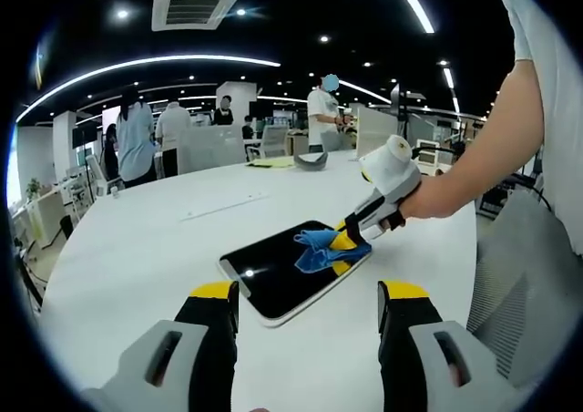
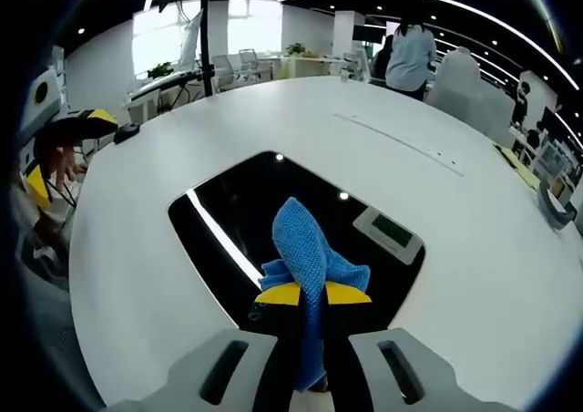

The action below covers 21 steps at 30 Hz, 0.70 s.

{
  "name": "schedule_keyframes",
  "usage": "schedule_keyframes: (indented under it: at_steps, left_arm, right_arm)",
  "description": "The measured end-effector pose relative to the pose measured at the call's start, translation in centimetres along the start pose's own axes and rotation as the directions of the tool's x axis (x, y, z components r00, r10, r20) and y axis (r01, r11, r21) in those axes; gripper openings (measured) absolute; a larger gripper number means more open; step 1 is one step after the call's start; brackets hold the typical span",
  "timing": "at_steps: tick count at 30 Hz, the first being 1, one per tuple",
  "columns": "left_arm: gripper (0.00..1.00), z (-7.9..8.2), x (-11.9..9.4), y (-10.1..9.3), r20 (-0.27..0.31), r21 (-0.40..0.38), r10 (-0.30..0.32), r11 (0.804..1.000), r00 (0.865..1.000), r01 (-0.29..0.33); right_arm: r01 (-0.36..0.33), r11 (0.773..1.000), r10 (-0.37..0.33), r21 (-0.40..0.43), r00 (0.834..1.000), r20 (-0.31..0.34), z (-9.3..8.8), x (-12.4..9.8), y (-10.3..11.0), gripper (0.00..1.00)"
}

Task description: Wipe the mirror surface with the cleaning cloth until all visible marks leave the cleaned area.

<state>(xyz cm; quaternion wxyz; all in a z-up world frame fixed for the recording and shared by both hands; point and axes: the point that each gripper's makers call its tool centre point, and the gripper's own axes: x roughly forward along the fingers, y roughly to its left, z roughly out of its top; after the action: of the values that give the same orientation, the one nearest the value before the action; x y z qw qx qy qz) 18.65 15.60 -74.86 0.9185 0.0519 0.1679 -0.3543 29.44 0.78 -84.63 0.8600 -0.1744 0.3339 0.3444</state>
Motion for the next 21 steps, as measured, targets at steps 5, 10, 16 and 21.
schedule_keyframes:
  at_steps: [5, 10, 16, 21]
  left_arm:
    - [0.61, 0.1, -0.1, 0.0, 0.004, 0.000, 0.002, 1.000, 1.000, -0.002]
    - [0.61, -0.1, -0.2, 0.2, 0.002, -0.003, 0.006, 1.000, 1.000, -0.006]
    - [0.61, -0.2, -0.1, 0.0, 0.001, -0.002, 0.004, 1.000, 1.000, -0.004]
    - [0.61, -0.1, -0.1, -0.1, 0.005, -0.004, 0.004, 1.000, 1.000, -0.004]
  right_arm:
    - [-0.002, 1.000, 0.002, 0.000, 1.000, 0.003, -0.2, -0.2, 0.3, 0.02]
    - [-0.007, 1.000, 0.007, 0.004, 1.000, 0.006, -0.4, -0.4, 0.7, 0.02]
    - [-0.014, 1.000, 0.014, -0.006, 1.000, 0.005, -0.6, -0.7, 1.2, 0.02]
    - [-0.016, 1.000, 0.016, -0.004, 1.000, 0.005, -0.8, -0.9, 1.7, 0.02]
